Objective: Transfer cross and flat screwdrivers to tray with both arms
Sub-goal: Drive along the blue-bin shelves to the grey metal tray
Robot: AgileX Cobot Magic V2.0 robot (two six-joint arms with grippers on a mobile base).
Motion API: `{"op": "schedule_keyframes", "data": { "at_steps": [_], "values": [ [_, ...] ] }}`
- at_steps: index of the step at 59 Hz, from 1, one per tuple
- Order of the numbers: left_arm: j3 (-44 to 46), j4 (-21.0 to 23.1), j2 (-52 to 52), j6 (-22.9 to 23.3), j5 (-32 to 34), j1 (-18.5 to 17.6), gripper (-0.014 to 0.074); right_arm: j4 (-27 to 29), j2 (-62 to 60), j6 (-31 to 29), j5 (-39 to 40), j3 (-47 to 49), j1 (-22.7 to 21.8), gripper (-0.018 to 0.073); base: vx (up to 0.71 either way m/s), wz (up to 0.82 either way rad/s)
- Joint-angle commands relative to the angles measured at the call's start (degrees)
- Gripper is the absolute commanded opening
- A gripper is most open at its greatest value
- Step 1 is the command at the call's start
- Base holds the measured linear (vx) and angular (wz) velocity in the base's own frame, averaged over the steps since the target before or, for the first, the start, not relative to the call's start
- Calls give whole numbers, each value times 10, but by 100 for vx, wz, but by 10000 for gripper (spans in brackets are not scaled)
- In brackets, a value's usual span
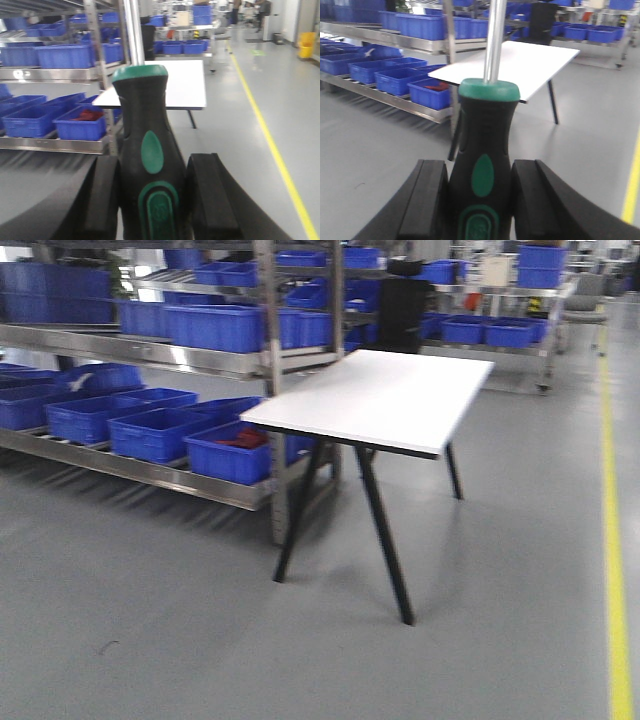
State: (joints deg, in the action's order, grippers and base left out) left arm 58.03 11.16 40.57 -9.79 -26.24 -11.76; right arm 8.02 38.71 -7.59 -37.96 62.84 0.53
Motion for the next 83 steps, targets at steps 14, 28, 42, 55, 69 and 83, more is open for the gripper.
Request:
{"op": "schedule_keyframes", "data": {
  "at_steps": [14, 28, 42, 55, 69, 83],
  "values": [
    [17, 8, 1, 0, 54, -3, 3, 2, 2, -1, 57, 16, 0, -8, 54, 59],
    [17, 8, 1, 0, 54, -3, 3, 0, 2, -1, 57, 16, 0, -8, 55, 59],
    [17, 8, 1, 0, 54, -3, 3, 0, 2, -1, 57, 16, 0, -8, 56, 52],
    [17, 8, 1, 0, 54, -3, 3, 0, 2, -1, 57, 16, 0, -8, 59, 47],
    [17, 8, 1, 0, 54, -3, 3, 0, 2, -1, 57, 16, 0, -8, 59, 41],
    [17, 8, 1, 0, 54, -3, 3, 0, 2, -1, 57, 16, 0, -8, 60, 37]
  ]
}}
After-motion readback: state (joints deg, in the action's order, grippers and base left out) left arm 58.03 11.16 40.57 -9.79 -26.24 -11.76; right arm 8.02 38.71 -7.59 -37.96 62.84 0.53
